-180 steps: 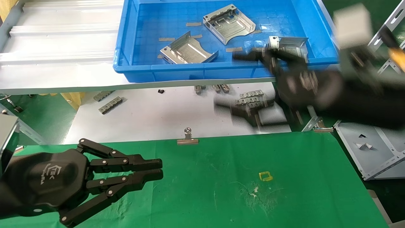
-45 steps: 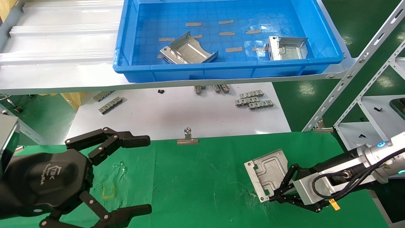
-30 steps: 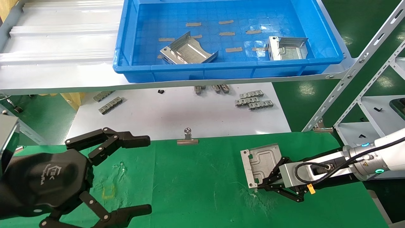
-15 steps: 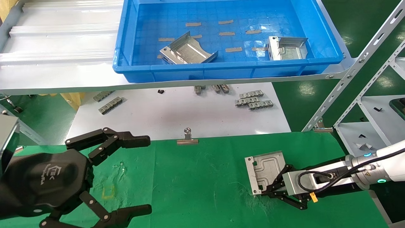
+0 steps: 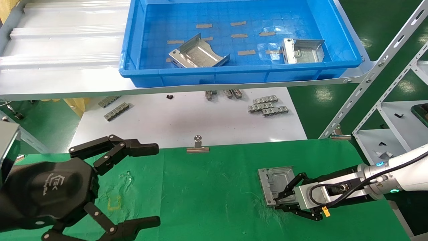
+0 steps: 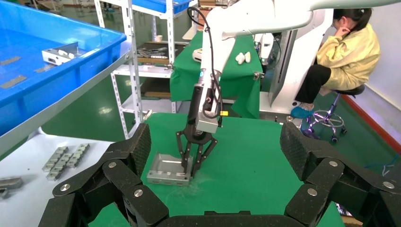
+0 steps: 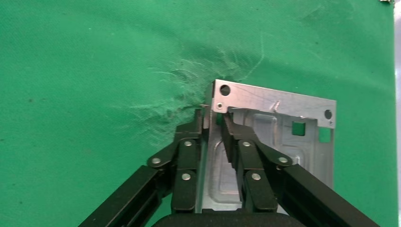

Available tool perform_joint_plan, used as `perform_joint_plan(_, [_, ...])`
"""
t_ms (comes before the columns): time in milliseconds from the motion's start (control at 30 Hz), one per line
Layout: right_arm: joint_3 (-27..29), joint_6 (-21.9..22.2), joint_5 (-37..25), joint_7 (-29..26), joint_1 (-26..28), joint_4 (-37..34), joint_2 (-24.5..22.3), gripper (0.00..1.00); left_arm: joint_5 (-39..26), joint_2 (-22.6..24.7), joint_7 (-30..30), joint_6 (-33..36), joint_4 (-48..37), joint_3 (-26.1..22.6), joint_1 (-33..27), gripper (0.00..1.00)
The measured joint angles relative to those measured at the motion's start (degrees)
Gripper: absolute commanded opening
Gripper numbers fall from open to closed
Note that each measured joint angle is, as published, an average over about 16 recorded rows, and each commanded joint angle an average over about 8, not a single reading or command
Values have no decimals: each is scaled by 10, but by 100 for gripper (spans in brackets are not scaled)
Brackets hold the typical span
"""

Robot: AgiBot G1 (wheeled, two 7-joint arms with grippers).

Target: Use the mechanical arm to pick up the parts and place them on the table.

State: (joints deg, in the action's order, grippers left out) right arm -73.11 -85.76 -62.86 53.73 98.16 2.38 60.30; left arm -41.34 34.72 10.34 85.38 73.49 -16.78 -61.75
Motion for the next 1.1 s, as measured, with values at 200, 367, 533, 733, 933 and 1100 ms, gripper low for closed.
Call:
perform_joint_plan(200, [-1,-25,0,-8,26,8,-8,100,0,0,0,0,0,0,0,100])
perform_joint_plan(367, [2,-48,14,-50,53,27,-22,100,0,0,0,0,0,0,0,100])
perform_joint_plan(533, [14,-59,53,-121,64,63,-46,100,0,0,0,0,0,-1,0,100])
perform_joint_plan(733, [31,-61,113,-205,60,112,-78,100,0,0,0,0,0,-1,0,100])
perform_joint_plan(933, [40,-60,150,-244,48,143,-96,100,1,0,0,0,0,-1,0,100])
perform_joint_plan(1100, [41,-60,154,-247,46,146,-98,100,1,0,0,-1,0,-1,0,100])
